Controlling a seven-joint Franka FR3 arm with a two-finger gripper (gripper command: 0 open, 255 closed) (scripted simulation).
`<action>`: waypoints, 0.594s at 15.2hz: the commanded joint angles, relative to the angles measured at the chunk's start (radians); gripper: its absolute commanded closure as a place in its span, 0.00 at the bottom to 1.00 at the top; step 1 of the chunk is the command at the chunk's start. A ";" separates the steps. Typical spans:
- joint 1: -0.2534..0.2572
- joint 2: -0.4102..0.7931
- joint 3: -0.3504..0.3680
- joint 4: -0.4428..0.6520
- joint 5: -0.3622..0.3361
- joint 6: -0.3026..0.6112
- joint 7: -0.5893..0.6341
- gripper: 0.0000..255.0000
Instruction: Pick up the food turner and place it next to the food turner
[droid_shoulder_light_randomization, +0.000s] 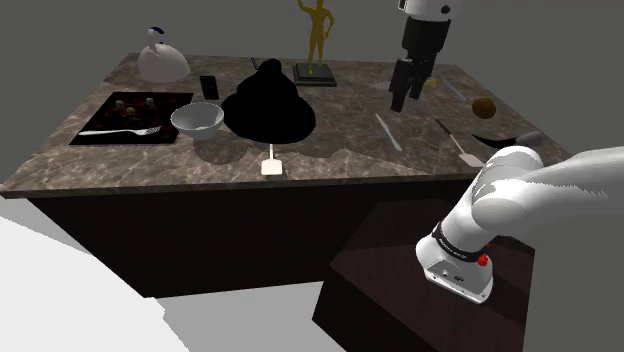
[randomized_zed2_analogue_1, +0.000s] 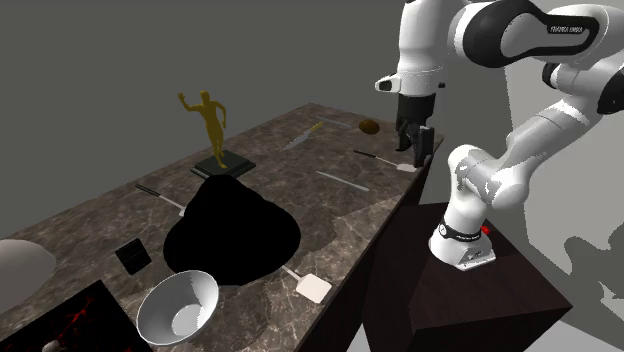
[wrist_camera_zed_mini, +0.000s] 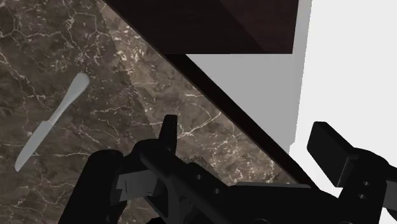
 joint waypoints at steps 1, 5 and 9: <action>0.000 0.000 0.000 0.000 0.000 0.000 0.000 0.00; -0.015 0.071 0.075 -0.036 0.045 0.134 0.124 0.00; -0.034 0.169 0.149 -0.046 0.075 0.270 0.246 0.00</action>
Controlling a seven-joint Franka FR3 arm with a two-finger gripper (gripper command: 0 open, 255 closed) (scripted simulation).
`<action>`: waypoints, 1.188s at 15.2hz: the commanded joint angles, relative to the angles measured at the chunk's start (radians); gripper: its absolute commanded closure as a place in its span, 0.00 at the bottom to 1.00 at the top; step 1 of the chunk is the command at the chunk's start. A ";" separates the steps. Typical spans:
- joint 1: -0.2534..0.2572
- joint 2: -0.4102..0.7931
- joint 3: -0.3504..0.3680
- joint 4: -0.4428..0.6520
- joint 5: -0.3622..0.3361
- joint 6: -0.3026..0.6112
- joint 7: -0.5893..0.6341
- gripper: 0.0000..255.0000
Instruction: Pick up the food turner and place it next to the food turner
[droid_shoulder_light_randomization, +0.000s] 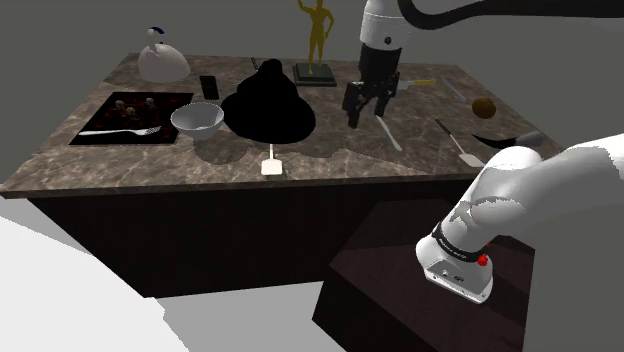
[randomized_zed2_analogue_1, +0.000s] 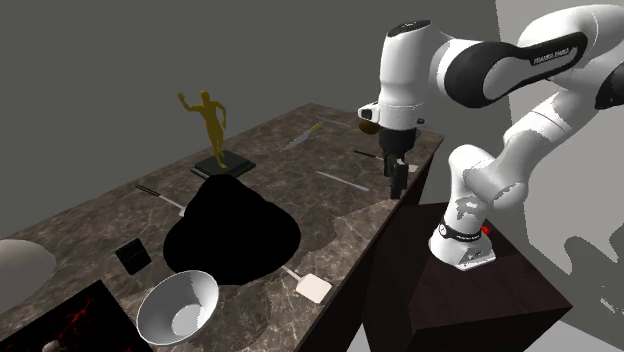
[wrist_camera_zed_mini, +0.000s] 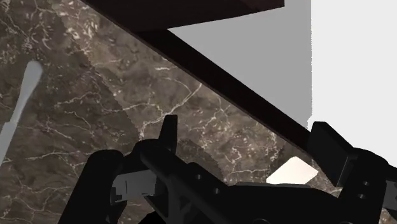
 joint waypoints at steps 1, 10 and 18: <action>-0.012 0.053 0.033 -0.006 0.009 0.074 0.059 0.00; -0.076 0.357 0.175 0.079 -0.027 0.346 0.352 0.00; -0.115 0.676 0.239 0.252 -0.194 0.503 0.656 0.00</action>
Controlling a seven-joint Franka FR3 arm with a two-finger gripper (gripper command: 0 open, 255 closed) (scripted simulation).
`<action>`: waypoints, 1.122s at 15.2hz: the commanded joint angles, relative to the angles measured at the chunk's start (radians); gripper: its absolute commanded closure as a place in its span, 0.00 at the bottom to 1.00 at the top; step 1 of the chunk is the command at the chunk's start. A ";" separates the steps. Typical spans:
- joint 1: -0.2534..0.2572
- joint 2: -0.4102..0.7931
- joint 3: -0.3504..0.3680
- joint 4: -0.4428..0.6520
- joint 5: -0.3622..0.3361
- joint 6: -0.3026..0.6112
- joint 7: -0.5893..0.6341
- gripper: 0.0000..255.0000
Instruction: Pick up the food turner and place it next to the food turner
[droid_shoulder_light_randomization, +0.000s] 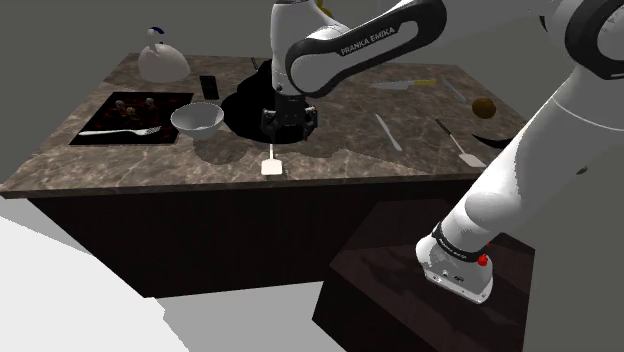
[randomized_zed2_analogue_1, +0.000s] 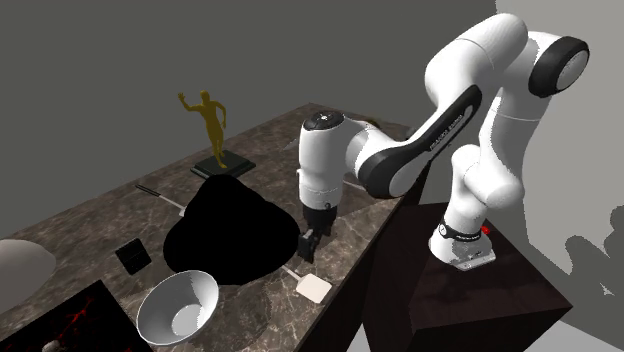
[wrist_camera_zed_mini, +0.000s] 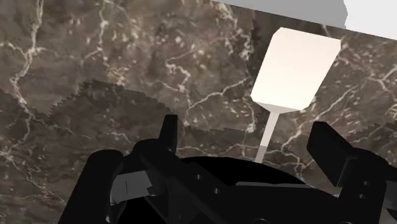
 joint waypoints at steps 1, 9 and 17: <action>0.002 0.084 0.007 0.060 -0.054 0.024 0.089 0.00; 0.028 0.278 -0.024 0.180 -0.177 0.089 0.253 0.00; 0.033 0.315 -0.032 0.163 -0.200 0.139 0.268 0.00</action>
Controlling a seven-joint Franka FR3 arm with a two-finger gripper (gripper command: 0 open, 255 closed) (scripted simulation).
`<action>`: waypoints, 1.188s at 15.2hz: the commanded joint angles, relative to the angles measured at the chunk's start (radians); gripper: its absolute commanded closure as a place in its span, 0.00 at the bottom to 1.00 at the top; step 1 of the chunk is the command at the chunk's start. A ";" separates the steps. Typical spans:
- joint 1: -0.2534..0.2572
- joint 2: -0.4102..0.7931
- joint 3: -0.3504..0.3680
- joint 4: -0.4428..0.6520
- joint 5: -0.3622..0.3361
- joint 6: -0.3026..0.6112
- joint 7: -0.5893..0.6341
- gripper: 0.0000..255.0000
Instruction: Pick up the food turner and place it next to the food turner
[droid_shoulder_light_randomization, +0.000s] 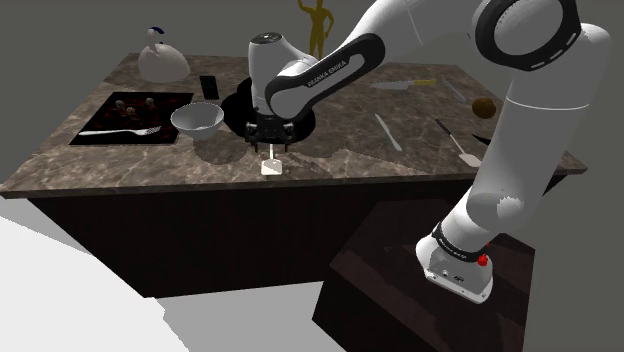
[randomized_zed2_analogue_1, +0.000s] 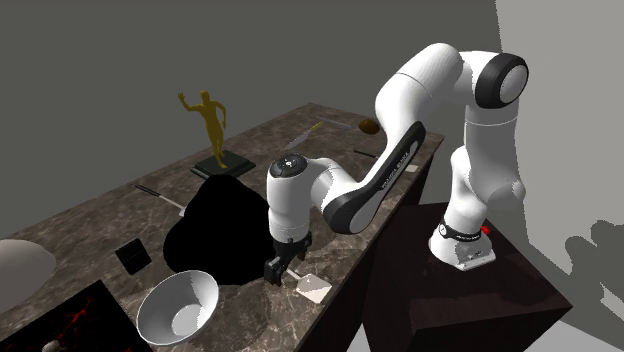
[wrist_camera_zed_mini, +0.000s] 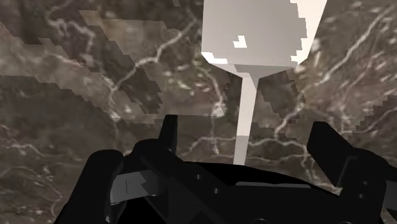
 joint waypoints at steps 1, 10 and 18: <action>0.000 0.001 0.000 0.000 0.000 0.001 0.001 0.00; 0.001 0.003 0.000 0.006 -0.001 -0.003 0.000 1.00; -0.004 -0.030 0.007 0.018 0.019 -0.044 -0.014 1.00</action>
